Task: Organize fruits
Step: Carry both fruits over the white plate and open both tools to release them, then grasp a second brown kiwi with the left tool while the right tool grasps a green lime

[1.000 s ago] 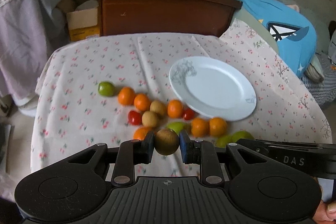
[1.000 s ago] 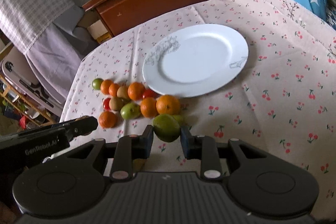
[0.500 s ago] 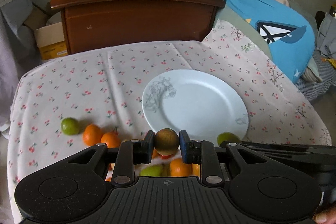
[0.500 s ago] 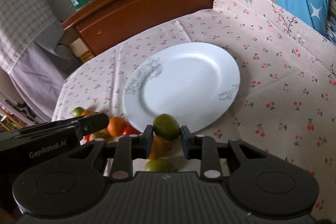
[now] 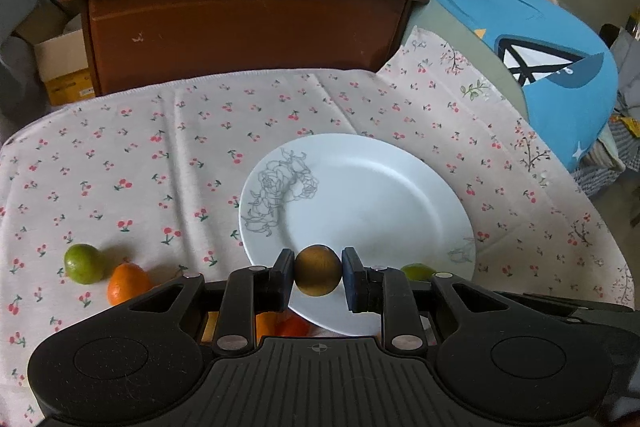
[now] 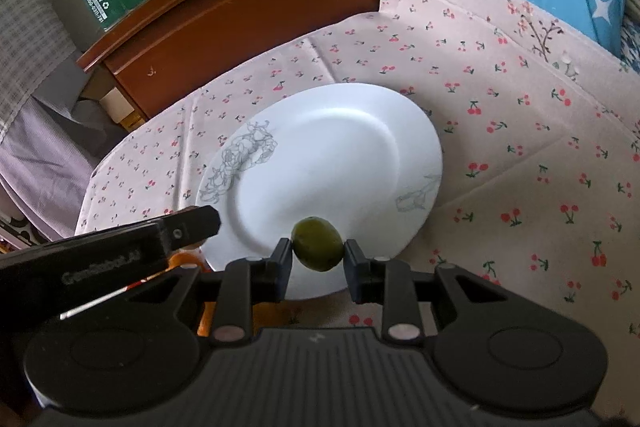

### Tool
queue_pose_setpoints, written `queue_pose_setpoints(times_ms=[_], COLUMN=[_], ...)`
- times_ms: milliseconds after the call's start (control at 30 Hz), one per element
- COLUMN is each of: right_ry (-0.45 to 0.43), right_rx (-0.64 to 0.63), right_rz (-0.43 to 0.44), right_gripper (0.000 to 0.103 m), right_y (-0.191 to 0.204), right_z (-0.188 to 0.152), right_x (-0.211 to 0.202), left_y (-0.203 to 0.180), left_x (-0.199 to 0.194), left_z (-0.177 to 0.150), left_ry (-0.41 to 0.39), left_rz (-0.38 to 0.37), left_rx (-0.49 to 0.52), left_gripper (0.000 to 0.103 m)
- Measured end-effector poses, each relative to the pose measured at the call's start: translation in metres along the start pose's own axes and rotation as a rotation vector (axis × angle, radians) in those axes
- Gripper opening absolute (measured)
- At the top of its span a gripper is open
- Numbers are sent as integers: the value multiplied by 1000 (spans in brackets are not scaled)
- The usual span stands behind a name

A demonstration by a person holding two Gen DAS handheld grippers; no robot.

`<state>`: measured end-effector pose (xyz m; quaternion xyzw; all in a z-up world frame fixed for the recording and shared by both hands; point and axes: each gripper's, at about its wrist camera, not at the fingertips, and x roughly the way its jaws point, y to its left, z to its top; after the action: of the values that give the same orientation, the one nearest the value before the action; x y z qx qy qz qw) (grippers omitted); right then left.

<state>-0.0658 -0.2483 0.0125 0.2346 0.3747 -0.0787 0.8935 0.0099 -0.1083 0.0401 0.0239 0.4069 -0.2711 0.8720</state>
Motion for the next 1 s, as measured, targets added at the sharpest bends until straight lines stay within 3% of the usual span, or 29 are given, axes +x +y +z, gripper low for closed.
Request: queue_pose_setpoints(times_ms=[333,367,433,1000], right_ry=[-29,-31,-35,-46], right_rx=[14,14,11,-39], right_rz=[4,7,9,24], right_gripper=[31,31,31,32], right_y=[0,0,1,5], right_z=[1,1,1,-16], right_x=[-2,-3,-4,-36], left_y=[-3,-4,-2,14], left_x=[-8,-10,-15,-59], left_z=[3,3,3,-24], left_ry=[-46,-50,-59,-48], left_rz=[23,29,44,92], left_rx=[20,23,14,-17], left_gripper=[34,36,51,59])
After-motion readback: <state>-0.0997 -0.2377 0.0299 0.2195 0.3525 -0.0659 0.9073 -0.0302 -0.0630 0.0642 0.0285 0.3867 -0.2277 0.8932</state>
